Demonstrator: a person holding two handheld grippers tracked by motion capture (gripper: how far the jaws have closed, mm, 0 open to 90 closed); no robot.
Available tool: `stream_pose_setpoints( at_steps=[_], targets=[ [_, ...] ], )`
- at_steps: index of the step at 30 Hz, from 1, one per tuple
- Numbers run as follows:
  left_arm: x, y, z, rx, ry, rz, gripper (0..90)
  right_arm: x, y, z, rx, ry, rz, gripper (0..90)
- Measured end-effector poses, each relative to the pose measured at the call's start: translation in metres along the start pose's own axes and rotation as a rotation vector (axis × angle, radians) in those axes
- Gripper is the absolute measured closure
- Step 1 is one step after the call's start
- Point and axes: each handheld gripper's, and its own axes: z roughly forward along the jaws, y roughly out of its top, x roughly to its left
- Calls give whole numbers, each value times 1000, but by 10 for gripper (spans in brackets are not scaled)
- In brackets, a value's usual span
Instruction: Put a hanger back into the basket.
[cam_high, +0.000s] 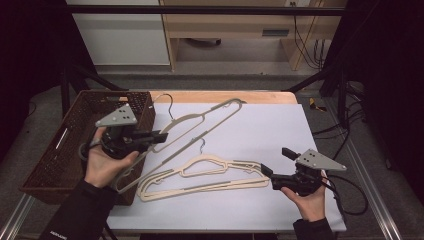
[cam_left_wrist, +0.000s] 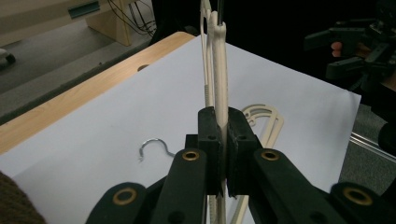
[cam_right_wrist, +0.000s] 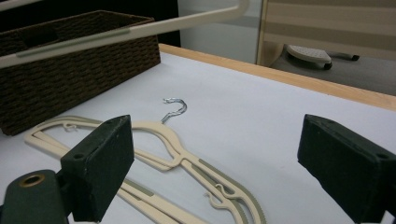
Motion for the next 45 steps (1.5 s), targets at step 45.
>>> stream_pose_setpoints(
  at_steps=[45],
  targets=[
    [145, -85, -113, 44, 325, -124, 860, -10, -4, 0, 22, -18, 17, 76]
  ],
)
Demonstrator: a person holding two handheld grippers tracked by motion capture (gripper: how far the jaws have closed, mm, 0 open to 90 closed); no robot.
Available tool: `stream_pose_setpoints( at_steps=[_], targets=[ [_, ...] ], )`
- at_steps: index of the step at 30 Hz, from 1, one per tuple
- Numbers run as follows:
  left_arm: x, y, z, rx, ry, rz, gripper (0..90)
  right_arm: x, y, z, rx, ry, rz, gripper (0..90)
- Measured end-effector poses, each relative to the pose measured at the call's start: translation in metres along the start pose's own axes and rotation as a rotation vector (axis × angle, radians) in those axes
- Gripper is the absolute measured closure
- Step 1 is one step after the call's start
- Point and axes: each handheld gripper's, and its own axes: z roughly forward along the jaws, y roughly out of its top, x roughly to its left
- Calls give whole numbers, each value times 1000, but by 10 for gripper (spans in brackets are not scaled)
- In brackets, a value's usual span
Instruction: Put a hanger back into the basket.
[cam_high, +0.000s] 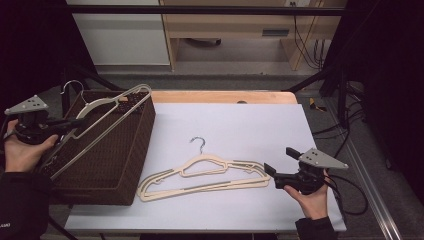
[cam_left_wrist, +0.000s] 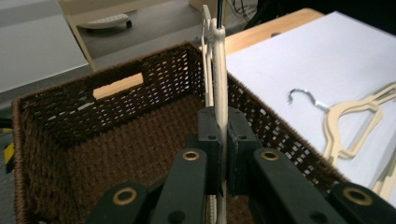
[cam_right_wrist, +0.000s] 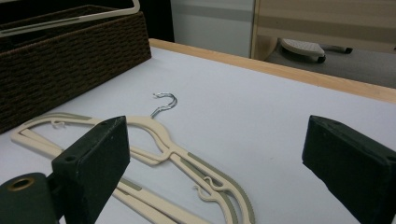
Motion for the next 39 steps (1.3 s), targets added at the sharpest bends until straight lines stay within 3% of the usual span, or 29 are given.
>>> stream_pose_setpoints(
  at_steps=[8, 13, 22, 28, 32, 34, 36, 39],
  targets=[
    [15, -16, -2, 20, 18, -27, 861, 0, -1, 1, 7, -3, -15, 76],
    [16, -26, 6, 26, 25, -52, 860, 0, -2, 2, 11, -7, -10, 76],
    [10, -52, 48, 160, 50, -39, 860, 0, -3, 3, 15, -7, -9, 75],
    [15, -65, 55, 224, 83, -72, 850, 0, -4, 5, 24, -6, -13, 75],
    [19, -70, 53, 216, 105, -127, 837, 1, -4, 5, 25, -7, -9, 75],
    [21, -70, 51, 236, 139, -139, 799, 1, -4, 6, 25, -9, -12, 75],
    [22, -70, 47, 214, 152, -154, 737, 1, -4, 6, 27, -8, -12, 74],
    [22, -70, 41, 196, 186, -144, 578, 1, -5, 6, 28, -6, -13, 73]
  ],
)
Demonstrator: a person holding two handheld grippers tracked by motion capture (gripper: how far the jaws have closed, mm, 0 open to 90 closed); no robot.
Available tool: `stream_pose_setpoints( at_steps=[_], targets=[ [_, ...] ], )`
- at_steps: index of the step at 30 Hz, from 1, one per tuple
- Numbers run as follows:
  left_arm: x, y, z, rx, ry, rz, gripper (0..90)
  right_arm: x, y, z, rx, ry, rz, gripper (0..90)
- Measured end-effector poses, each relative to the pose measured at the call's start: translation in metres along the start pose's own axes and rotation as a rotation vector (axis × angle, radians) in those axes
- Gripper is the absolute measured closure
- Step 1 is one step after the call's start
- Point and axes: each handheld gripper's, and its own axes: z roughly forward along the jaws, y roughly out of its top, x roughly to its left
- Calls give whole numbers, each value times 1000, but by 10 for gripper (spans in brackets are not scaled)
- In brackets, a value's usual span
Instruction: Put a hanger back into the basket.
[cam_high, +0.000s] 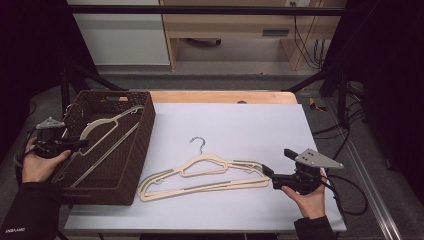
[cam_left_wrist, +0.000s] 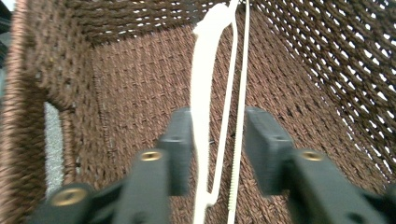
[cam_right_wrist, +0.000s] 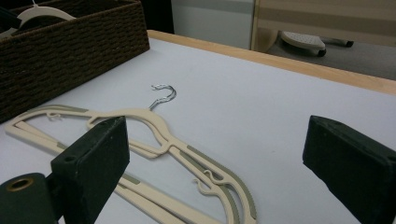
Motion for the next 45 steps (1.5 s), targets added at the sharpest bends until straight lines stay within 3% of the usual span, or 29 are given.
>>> stream_pose_setpoints(
  at_steps=[1, 4, 10, 13, 19, 21, 26, 33, 35, 39, 45],
  targets=[
    [-2, 0, -2, -6, 18, 6, 537, 0, 0, 0, 1, -2, 3, 73],
    [-8, 1, -10, -51, 12, 5, 370, 1, 0, 1, 1, -2, 3, 72],
    [-23, 8, -28, -144, -21, -1, 203, 0, 0, 2, 7, -3, 7, 62],
    [-36, 11, -33, -188, -55, 7, 178, 1, 0, 2, 6, -4, 11, 59],
    [-75, 16, -37, -276, -148, 65, 152, 1, 0, 3, 9, -2, 14, 56],
    [-87, 18, -37, -294, -160, 85, 141, 1, 0, 3, 8, -4, 18, 55],
    [-119, 22, -33, -290, -226, 139, 78, 1, 1, 2, 6, -2, 14, 53],
    [-157, 28, -22, -273, -323, 183, 65, 1, 1, 1, 3, -3, 18, 53],
    [-167, 29, -18, -258, -371, 199, 114, 1, 1, 1, 3, -2, 17, 52],
    [-188, 31, -9, -236, -419, 255, 174, 1, 2, 0, -1, -2, 18, 52],
    [-216, 31, 9, -186, -411, 338, 216, 2, 1, 0, 5, -1, 13, 50]
  ],
)
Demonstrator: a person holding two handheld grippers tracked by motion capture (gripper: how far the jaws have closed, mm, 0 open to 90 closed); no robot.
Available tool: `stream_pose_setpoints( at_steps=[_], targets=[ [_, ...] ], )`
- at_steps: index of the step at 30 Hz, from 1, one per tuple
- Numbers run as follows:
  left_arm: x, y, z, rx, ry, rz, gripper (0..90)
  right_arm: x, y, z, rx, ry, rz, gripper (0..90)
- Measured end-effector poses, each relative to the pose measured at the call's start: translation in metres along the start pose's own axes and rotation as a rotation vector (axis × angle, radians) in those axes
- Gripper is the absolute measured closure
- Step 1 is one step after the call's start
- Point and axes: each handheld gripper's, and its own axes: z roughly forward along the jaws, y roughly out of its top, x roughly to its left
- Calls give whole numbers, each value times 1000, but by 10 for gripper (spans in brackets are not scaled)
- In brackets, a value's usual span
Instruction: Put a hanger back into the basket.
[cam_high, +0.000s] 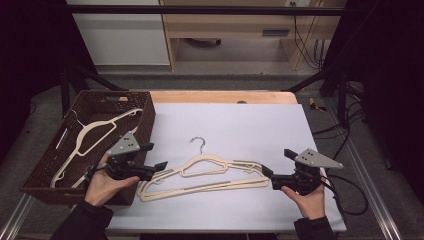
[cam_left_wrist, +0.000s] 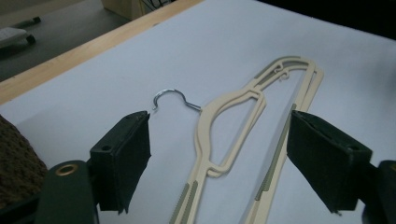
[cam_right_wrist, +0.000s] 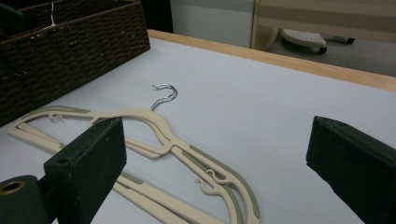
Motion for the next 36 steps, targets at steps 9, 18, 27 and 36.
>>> stream_pose_setpoints(
  at_steps=[9, 18, 27, 36],
  targets=[
    [-15, -5, 31, 84, -32, 91, 252, 1, 0, 0, 2, 2, -5, 50],
    [-10, -13, 64, 288, -38, 127, 284, 2, -1, 2, 14, 8, -11, 50],
    [2, -26, 90, 459, -16, 104, 398, 1, -2, 3, 16, 11, -15, 51],
    [4, -29, 100, 535, 8, 107, 555, 3, -2, 5, 23, 12, -15, 51]
  ],
)
